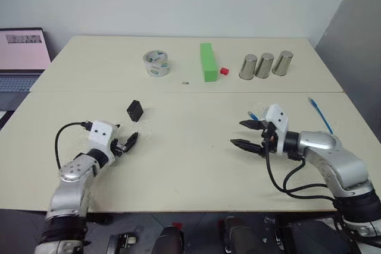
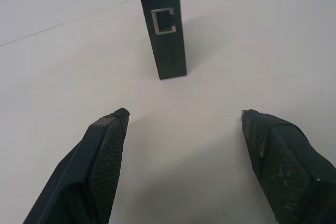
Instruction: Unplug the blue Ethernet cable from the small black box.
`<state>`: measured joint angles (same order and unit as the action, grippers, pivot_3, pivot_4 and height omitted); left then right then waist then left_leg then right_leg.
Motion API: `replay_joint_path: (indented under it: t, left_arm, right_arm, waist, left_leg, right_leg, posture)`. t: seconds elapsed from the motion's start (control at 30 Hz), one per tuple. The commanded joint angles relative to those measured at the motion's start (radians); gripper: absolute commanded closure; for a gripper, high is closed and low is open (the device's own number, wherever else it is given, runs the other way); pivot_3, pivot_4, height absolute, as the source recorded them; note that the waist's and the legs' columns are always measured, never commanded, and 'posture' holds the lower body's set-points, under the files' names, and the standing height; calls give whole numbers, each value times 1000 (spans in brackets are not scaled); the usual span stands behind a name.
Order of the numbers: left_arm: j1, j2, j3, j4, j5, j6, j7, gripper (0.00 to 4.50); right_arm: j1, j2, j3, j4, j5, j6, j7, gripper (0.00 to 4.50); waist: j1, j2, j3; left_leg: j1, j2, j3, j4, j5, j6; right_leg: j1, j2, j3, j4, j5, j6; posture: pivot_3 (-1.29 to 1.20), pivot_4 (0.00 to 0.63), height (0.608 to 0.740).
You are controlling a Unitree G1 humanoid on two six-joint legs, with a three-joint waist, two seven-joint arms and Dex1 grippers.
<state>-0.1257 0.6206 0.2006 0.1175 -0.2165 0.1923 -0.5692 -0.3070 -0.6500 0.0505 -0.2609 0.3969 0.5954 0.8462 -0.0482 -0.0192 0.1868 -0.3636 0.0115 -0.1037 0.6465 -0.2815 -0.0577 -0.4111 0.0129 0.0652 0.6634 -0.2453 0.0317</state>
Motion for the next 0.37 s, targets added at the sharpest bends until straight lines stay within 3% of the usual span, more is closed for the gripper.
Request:
replay_joint_path:
  t: [0.03,0.2,0.37]
  left_arm:
    - [-11,78,25,-128,-74,101,-104,860]
    - [-39,166,44,-158,-120,163,-196,860]
    - [-62,196,51,-145,-131,188,-229,860]
  right_arm:
    - [23,-47,-94,-12,20,-22,12,768]
    - [43,-110,-150,10,27,-26,41,768]
    - [23,-128,-164,37,28,-35,48,768]
  waist:
    - [3,0,0]
    - [1,0,0]
    - [-3,0,0]
  left_leg:
    - [0,0,0,0,0,0]
    - [1,0,1,0,0,0]
    - [0,0,2,-1,0,0]
  right_leg:
    - [0,0,0,0,0,0]
    - [0,0,1,0,0,0]
    - [0,1,1,-1,-1,-1]
  posture:
    - [0,150,740]
    - [0,150,740]
    - [0,150,740]
